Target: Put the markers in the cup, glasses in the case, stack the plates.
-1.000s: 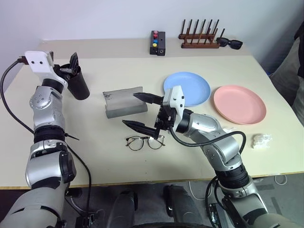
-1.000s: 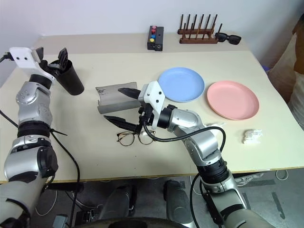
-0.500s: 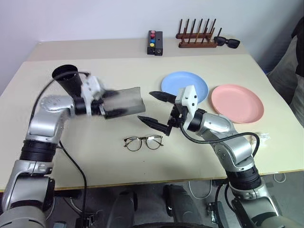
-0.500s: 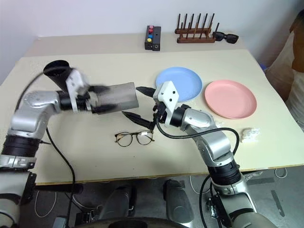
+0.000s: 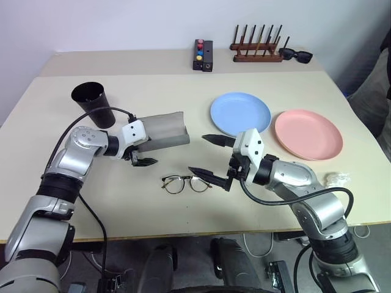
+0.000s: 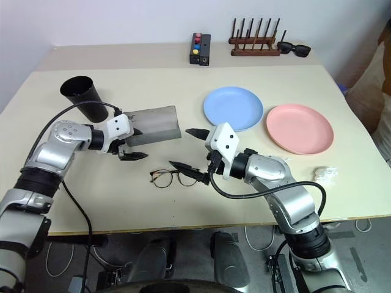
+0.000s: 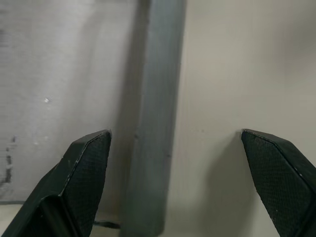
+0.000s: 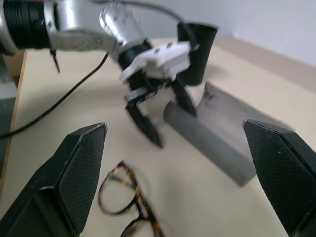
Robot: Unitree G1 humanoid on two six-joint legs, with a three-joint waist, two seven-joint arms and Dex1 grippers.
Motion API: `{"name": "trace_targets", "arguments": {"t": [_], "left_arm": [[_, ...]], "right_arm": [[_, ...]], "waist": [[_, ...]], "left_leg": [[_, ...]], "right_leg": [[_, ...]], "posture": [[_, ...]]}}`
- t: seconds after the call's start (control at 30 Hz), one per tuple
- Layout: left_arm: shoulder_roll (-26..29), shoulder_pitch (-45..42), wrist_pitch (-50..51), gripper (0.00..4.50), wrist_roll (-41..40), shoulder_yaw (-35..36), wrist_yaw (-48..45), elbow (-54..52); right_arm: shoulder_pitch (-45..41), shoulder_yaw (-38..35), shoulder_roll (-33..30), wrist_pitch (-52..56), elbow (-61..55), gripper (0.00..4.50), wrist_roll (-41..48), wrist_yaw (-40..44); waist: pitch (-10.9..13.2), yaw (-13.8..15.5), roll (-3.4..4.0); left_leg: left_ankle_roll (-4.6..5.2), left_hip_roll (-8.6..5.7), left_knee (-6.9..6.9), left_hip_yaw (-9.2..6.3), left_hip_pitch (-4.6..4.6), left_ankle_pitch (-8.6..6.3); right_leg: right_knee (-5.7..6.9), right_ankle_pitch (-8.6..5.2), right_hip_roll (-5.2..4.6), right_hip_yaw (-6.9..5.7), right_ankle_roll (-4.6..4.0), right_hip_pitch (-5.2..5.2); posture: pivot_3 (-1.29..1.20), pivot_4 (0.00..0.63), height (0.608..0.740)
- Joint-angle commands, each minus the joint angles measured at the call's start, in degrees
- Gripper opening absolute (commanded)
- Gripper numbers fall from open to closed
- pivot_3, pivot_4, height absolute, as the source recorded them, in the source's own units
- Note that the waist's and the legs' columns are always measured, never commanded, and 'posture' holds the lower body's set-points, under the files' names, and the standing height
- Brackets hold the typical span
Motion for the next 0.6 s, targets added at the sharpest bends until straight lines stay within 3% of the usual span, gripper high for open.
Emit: {"name": "trace_targets", "arguments": {"t": [0.03, 0.13, 0.6], "left_arm": [[-0.3, 0.1, -1.5, 3.08, 0.9, 1.1, 1.0, 0.4], [0.1, 1.6, -2.2, 1.58, 0.1, 1.8, 0.1, -1.1], [7.1, 12.3, 7.8, 1.58, -8.5, 7.3, -7.7, -21.8]], "right_arm": [[0.5, -1.3, -1.7, 0.5, -2.4, 4.50, -0.1, 0.0], [0.7, -1.7, -2.4, 0.6, -2.1, 4.50, -0.4, -0.4], [1.1, -3.3, -3.7, -0.1, -1.0, 4.50, -0.7, 0.0]], "waist": [[0.0, 0.0, 0.00], [0.0, 0.0, 0.00], [0.0, -0.2, 0.01]], "left_leg": [[0.00, 0.00, 0.02, 0.00, 0.00, 0.00], [0.00, 0.00, 0.04, 0.01, 0.00, 0.00], [0.01, 0.07, -0.01, 0.01, 0.00, 0.00]], "right_leg": [[-0.01, 0.00, 0.00, 0.00, 0.00, 0.01], [-0.01, 0.00, -0.02, 0.00, 0.00, 0.01], [-0.01, -0.03, -0.02, 0.01, -0.04, -0.01]], "posture": [[0.00, 0.150, 0.735], [0.00, 0.150, 0.735], [0.00, 0.150, 0.735]]}}
